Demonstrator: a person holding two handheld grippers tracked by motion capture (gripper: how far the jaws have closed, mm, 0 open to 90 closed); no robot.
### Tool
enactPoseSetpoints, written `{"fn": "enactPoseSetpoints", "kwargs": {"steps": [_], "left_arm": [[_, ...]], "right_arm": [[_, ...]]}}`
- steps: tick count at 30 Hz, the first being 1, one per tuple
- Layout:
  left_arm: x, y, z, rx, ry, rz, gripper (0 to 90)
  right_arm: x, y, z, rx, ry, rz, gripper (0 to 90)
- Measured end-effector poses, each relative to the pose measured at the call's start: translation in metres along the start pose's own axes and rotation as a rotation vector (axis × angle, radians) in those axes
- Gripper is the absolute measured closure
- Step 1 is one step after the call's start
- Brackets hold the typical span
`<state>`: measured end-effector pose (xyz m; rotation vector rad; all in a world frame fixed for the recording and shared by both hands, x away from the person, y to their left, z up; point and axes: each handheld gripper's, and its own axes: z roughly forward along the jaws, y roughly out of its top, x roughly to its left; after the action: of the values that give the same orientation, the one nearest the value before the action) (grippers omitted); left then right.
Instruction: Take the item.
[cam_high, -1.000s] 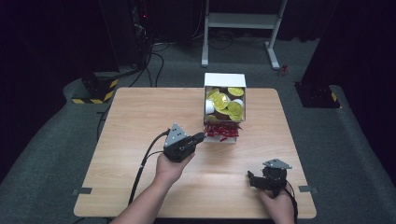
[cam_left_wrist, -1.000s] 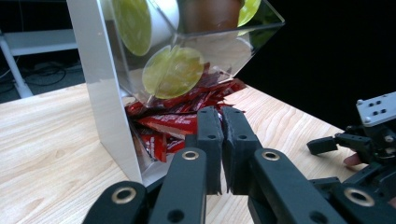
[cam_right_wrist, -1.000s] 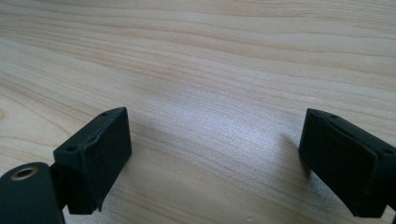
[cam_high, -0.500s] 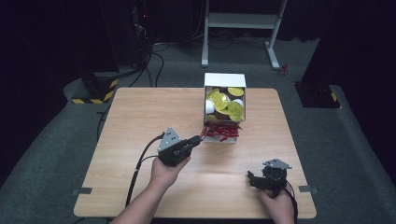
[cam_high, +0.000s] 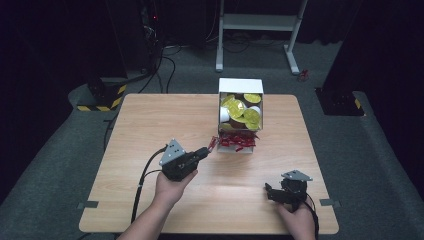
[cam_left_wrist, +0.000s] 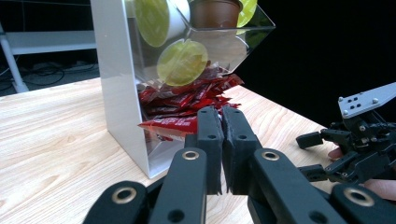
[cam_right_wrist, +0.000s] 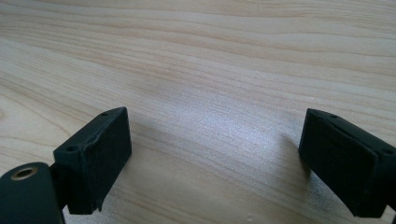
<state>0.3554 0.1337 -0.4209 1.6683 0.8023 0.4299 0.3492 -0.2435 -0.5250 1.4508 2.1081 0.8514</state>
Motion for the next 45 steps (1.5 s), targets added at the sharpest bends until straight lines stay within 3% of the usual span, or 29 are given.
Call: {"fn": "enactPoseSetpoints", "kwargs": {"steps": [11,30,45], "left_arm": [[0.011,0.003,-0.015,-0.025,0.026,-0.005,86.6],[0.041,0.0,-0.02,-0.002,0.099,0.009,86.5],[0.066,-0.004,-0.019,0.017,0.153,-0.025,86.6]], "right_arm": [[0.0,0.0,0.0,0.0,0.0,-0.001,9.3],[0.0,0.0,0.0,-0.001,0.0,-0.002,9.3],[0.0,0.0,0.0,0.0,0.0,-0.001,9.3]]}}
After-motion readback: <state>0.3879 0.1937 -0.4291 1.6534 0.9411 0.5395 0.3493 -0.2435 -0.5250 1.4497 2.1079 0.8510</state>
